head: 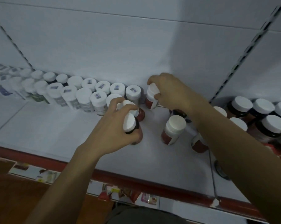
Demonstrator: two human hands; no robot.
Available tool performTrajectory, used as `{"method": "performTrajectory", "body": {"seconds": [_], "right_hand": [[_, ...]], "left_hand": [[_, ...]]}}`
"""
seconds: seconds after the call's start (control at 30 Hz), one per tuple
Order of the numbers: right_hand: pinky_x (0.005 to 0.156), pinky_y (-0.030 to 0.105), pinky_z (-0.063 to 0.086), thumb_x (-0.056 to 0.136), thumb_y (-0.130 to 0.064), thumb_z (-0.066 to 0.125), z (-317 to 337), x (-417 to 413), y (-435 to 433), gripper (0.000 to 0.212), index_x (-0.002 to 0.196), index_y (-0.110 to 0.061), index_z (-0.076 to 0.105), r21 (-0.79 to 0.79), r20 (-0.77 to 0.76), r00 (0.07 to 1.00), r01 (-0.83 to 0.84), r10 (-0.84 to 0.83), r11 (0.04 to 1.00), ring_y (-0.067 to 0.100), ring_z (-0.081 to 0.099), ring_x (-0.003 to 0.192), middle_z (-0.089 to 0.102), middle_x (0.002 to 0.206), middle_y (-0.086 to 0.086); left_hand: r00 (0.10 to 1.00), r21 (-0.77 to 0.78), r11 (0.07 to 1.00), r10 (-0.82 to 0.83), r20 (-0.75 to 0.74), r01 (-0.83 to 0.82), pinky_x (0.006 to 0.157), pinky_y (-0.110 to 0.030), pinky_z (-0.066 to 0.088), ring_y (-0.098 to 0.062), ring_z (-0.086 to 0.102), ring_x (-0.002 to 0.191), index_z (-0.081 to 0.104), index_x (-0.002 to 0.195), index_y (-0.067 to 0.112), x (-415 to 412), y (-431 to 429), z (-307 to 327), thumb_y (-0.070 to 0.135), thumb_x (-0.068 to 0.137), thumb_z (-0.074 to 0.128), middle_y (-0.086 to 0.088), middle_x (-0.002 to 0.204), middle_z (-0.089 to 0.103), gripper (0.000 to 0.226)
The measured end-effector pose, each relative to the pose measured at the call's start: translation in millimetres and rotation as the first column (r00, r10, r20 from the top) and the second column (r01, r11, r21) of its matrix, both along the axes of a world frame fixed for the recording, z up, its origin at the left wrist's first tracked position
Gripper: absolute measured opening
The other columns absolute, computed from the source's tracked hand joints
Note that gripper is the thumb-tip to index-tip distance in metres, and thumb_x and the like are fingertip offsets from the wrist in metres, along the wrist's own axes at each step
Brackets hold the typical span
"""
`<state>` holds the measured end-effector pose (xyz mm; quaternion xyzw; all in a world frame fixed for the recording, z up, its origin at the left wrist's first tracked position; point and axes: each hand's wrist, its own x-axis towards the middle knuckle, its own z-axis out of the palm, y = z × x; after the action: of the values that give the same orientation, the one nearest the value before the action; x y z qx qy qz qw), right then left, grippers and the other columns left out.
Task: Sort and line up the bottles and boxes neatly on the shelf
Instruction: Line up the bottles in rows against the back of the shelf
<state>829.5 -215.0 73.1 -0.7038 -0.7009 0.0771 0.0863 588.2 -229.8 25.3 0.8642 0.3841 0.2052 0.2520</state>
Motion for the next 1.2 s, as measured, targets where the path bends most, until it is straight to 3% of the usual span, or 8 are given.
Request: {"method": "performTrajectory", "body": {"seconds": [0.2, 0.33, 0.5, 0.63, 0.77, 0.9, 1.03, 1.2], "right_hand": [[0.081, 0.025, 0.036, 0.095, -0.006, 0.061, 2.4, -15.2, 5.9, 0.047, 0.139, -0.019, 0.052, 0.111, -0.148, 0.983, 0.123, -0.106, 0.986, 0.017, 0.048, 0.097, 0.053, 0.129, 0.011], [0.089, 0.036, 0.048, 0.097, -0.03, 0.063, 14.5, -9.0, -36.3, 0.038, 0.133, -0.026, 0.054, 0.164, -0.162, 0.979, 0.151, -0.124, 0.975, 0.021, 0.058, 0.097, 0.056, 0.124, 0.005], [0.085, 0.024, 0.046, 0.092, -0.044, 0.067, 7.1, -20.4, -84.6, 0.04, 0.13, -0.032, 0.057, 0.018, -0.17, 0.985, 0.027, -0.023, 0.999, 0.006, 0.052, 0.098, 0.059, 0.114, -0.01], [0.096, 0.035, 0.05, 0.093, -0.043, 0.066, -9.0, -30.4, -86.7, 0.041, 0.131, -0.036, 0.053, 0.014, -0.223, 0.969, 0.118, -0.111, 0.993, 0.011, 0.055, 0.108, 0.056, 0.126, -0.009], [0.095, 0.031, 0.047, 0.093, -0.038, 0.069, -20.2, -32.8, -86.9, 0.037, 0.128, -0.033, 0.058, 0.046, -0.262, 0.952, 0.176, -0.158, 0.983, 0.007, 0.052, 0.107, 0.059, 0.125, -0.008], [0.09, 0.035, 0.05, 0.092, -0.027, 0.069, -24.8, -42.9, -84.9, 0.025, 0.117, -0.026, 0.066, 0.237, -0.321, 0.921, 0.303, -0.22, 0.923, 0.012, 0.057, 0.102, 0.064, 0.112, -0.009], [0.077, 0.032, 0.051, 0.091, -0.016, 0.066, -19.9, -62.1, -67.0, 0.019, 0.11, -0.02, 0.067, 0.43, -0.368, 0.897, 0.398, -0.246, 0.81, 0.012, 0.057, 0.089, 0.064, 0.102, -0.006], [0.074, 0.042, 0.053, 0.091, -0.028, 0.067, -35.9, -95.2, -24.5, 0.038, 0.126, -0.024, 0.053, 0.226, -0.301, 0.928, 0.292, -0.218, 0.929, 0.029, 0.061, 0.094, 0.055, 0.122, 0.003]], "left_hand": [[0.999, -0.021, 0.999, -0.04, 0.025, 0.04, 0.094, -0.027, 0.041, 0.005, 0.034, 0.122, 0.049, 0.135, 0.044, -8.6, 9.5, -2.7, 0.038, 0.072, 0.078, 0.014, 0.148, 0.025, 0.07], [0.991, -0.057, 0.993, -0.1, 0.088, 0.105, 0.098, -0.019, 0.036, 0.016, 0.028, 0.132, 0.052, 0.133, 0.046, -13.5, 17.3, -4.4, 0.036, 0.07, 0.078, 0.021, 0.143, 0.029, 0.068], [0.965, -0.126, 0.976, -0.15, 0.215, 0.179, 0.11, -0.032, 0.04, -0.003, 0.038, 0.141, 0.053, 0.136, 0.039, -19.9, 30.4, -8.2, 0.039, 0.068, 0.073, 0.012, 0.149, 0.037, 0.071], [0.941, -0.128, 0.969, -0.168, 0.295, 0.213, 0.106, -0.037, 0.047, -0.012, 0.041, 0.141, 0.056, 0.133, 0.031, -25.9, 33.0, -13.6, 0.031, 0.073, 0.075, 0.009, 0.144, 0.046, 0.063], [0.924, -0.138, 0.965, -0.165, 0.345, 0.224, 0.093, -0.032, 0.053, -0.019, 0.056, 0.124, 0.056, 0.131, 0.026, -32.6, 29.1, -20.5, 0.019, 0.077, 0.08, 0.011, 0.129, 0.059, 0.059], [0.918, -0.151, 0.967, -0.138, 0.372, 0.206, 0.087, -0.02, 0.051, -0.019, 0.057, 0.123, 0.056, 0.132, 0.026, -39.9, 30.3, -25.8, 0.024, 0.079, 0.079, 0.01, 0.129, 0.061, 0.057], [0.915, -0.135, 0.966, -0.155, 0.373, 0.218, 0.088, -0.021, 0.052, -0.02, 0.055, 0.128, 0.055, 0.136, 0.028, -45.2, 36.2, -25.2, 0.028, 0.083, 0.077, 0.012, 0.135, 0.059, 0.057], [0.911, -0.137, 0.954, -0.202, 0.36, 0.266, 0.087, -0.017, 0.05, -0.017, 0.055, 0.128, 0.055, 0.137, 0.031, -52.7, 45.5, -22.0, 0.026, 0.082, 0.078, 0.017, 0.136, 0.059, 0.06]]}}
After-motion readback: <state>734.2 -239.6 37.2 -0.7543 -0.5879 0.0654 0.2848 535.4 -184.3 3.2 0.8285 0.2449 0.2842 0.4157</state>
